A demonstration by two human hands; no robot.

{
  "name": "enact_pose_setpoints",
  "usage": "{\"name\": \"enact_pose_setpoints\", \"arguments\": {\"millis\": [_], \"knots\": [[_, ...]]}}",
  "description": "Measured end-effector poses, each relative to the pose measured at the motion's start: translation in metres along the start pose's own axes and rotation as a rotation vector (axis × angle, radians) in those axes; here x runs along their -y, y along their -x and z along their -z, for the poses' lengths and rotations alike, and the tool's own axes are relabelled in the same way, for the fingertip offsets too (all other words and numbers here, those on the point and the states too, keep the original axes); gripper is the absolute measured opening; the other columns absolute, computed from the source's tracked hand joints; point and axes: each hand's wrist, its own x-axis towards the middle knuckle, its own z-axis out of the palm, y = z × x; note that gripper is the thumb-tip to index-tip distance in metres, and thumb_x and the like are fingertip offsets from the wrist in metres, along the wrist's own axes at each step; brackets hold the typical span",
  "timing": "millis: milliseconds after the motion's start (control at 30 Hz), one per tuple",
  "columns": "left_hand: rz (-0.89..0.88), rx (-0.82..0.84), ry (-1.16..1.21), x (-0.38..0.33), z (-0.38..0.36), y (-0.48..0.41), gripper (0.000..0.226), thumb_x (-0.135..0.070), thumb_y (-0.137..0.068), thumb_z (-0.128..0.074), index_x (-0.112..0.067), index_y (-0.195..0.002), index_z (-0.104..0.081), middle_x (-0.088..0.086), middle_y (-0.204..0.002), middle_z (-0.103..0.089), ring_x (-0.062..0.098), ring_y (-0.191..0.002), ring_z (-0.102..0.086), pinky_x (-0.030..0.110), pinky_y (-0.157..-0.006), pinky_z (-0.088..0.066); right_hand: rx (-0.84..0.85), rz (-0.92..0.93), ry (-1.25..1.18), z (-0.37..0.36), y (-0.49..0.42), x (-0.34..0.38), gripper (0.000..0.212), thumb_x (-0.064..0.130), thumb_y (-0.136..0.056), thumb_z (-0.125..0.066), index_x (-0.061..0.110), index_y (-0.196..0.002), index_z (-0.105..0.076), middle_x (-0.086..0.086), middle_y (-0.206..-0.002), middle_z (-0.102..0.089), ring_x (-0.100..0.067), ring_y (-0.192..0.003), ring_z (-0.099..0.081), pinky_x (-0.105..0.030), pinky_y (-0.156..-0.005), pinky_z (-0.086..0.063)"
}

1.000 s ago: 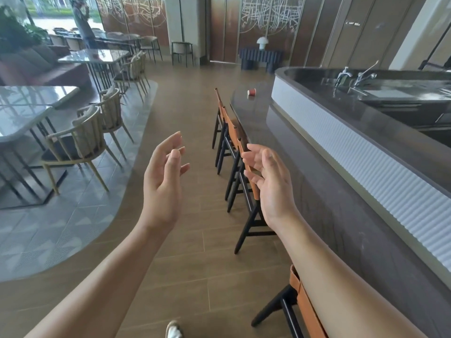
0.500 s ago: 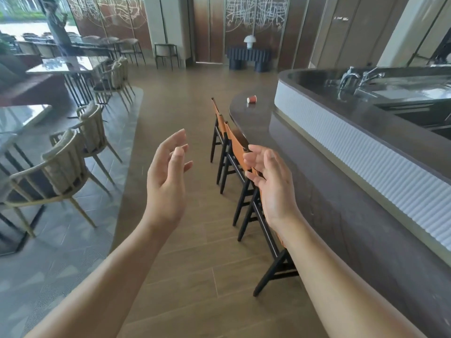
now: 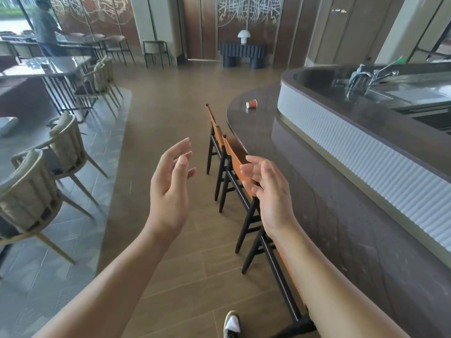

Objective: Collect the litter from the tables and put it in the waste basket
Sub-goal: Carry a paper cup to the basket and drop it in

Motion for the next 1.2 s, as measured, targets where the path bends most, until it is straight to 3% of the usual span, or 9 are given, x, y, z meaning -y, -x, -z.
{"name": "enact_pose_setpoints", "arguments": {"millis": [167,500,700,933,1033,1200], "knots": [[0.005,-0.014,0.006,0.054,-0.032,-0.095,0.043,-0.037,-0.104,-0.044,-0.02,-0.139,-0.063,-0.005,-0.14,-0.066,0.014,-0.132,-0.063,0.04,-0.103,-0.058,0.016,-0.004,0.042,0.005,-0.115,-0.03,0.037,0.056,-0.102,-0.044,0.036,-0.118,-0.072,0.006,-0.116,-0.074,-0.013,-0.122,-0.067,-0.047,-0.11,-0.051],[0.024,-0.037,0.055,0.146,-0.067,-0.249,0.053,-0.047,-0.1,-0.047,-0.016,-0.14,-0.062,-0.002,-0.141,-0.065,0.018,-0.132,-0.063,0.038,-0.098,-0.058,0.06,-0.036,0.117,-0.011,-0.284,-0.086,0.037,0.052,-0.103,-0.04,0.036,-0.12,-0.068,0.013,-0.114,-0.074,-0.008,-0.121,-0.066,-0.026,-0.099,-0.052],[0.04,-0.018,0.074,0.211,-0.064,-0.341,0.049,-0.046,-0.102,-0.047,-0.02,-0.14,-0.063,-0.008,-0.14,-0.066,0.017,-0.133,-0.062,0.04,-0.099,-0.057,0.03,-0.044,0.107,-0.041,-0.383,-0.127,0.036,0.05,-0.102,-0.043,0.035,-0.121,-0.069,0.01,-0.114,-0.075,-0.01,-0.12,-0.067,-0.036,-0.104,-0.054],[0.038,0.03,0.095,0.281,-0.038,-0.477,0.048,-0.047,-0.101,-0.047,-0.021,-0.139,-0.064,-0.008,-0.14,-0.066,0.017,-0.133,-0.062,0.036,-0.097,-0.057,-0.002,-0.039,0.108,-0.111,-0.512,-0.174,0.036,0.053,-0.101,-0.043,0.037,-0.119,-0.07,0.004,-0.115,-0.074,-0.012,-0.119,-0.068,-0.037,-0.108,-0.054],[0.043,0.046,0.084,0.304,-0.021,-0.545,0.048,-0.048,-0.1,-0.048,-0.023,-0.138,-0.064,-0.008,-0.139,-0.066,0.017,-0.132,-0.063,0.036,-0.097,-0.057,-0.028,-0.031,0.097,-0.143,-0.573,-0.185,0.033,0.053,-0.101,-0.043,0.043,-0.114,-0.071,0.011,-0.112,-0.074,-0.01,-0.119,-0.067,-0.041,-0.11,-0.052],[0.045,0.085,0.079,0.336,-0.009,-0.641,0.051,-0.047,-0.1,-0.048,-0.019,-0.139,-0.064,-0.008,-0.139,-0.067,0.017,-0.131,-0.063,0.037,-0.097,-0.058,-0.1,-0.024,0.096,-0.175,-0.654,-0.208,0.037,0.05,-0.101,-0.044,0.032,-0.121,-0.069,0.012,-0.109,-0.074,-0.01,-0.118,-0.068,-0.041,-0.109,-0.054]]}}
